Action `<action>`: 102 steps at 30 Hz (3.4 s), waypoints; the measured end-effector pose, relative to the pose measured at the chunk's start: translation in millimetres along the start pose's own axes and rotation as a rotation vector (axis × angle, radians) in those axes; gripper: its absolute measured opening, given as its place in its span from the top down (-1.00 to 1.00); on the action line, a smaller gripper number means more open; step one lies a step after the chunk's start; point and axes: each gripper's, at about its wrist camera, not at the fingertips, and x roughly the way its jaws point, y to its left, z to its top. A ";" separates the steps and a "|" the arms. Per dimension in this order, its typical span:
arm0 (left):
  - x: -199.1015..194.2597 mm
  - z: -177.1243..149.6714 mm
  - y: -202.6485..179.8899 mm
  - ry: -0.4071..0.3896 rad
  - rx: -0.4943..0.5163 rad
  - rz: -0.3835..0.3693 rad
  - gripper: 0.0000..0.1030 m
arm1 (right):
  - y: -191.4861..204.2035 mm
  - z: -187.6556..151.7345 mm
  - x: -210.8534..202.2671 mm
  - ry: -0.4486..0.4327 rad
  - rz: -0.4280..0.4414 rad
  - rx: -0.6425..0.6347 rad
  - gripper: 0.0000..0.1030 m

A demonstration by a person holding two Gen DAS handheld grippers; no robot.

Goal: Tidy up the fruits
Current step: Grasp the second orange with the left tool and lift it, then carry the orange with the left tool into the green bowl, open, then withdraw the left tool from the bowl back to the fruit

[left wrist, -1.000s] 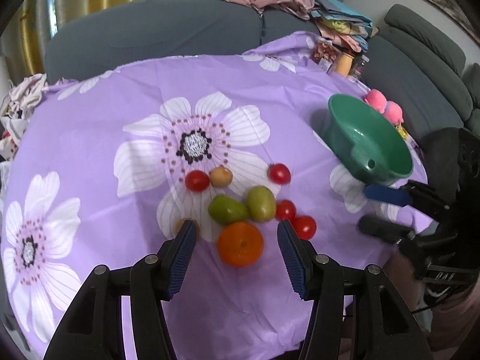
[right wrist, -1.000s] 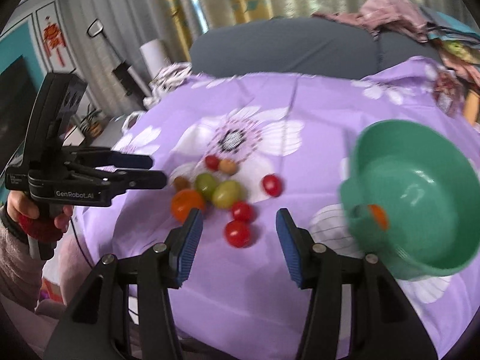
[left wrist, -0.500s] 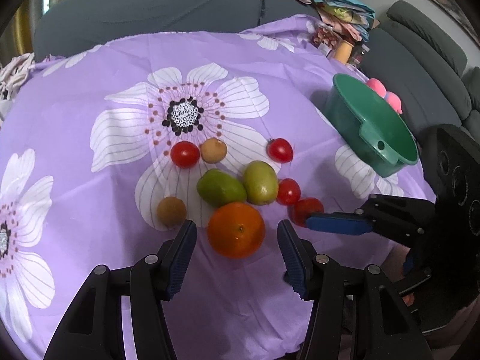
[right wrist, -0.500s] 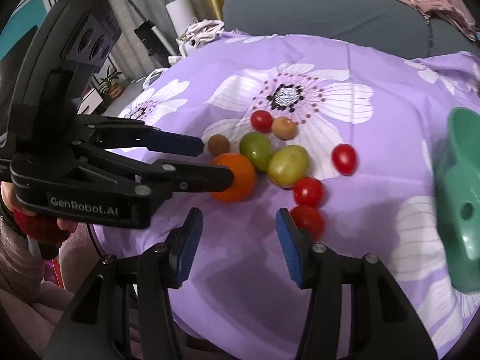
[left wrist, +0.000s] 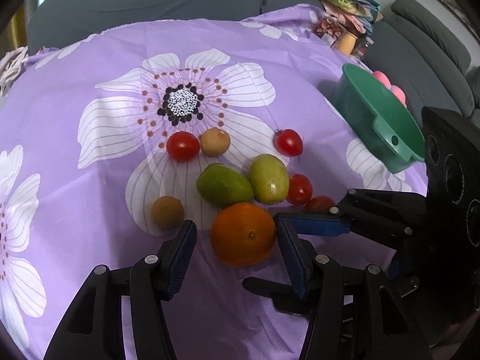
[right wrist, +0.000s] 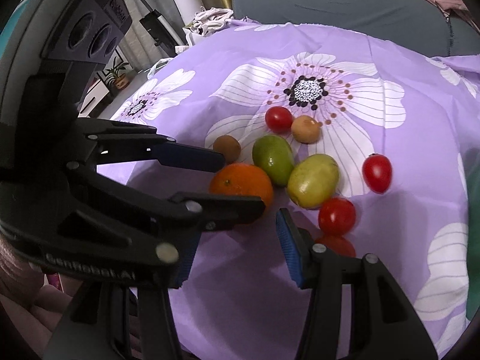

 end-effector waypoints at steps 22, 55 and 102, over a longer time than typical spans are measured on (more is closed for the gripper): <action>-3.5 3.5 -10.3 -0.025 0.012 -0.005 0.08 | -1.5 -2.1 -13.2 -0.059 -0.007 0.016 0.24; 9.0 96.8 -186.3 -0.131 0.414 -0.091 0.08 | -104.6 -42.8 -159.7 -0.368 -0.304 0.261 0.24; -44.3 79.8 -88.5 -0.196 0.203 0.074 0.06 | -94.6 -55.5 -172.6 -0.343 -0.353 0.264 0.10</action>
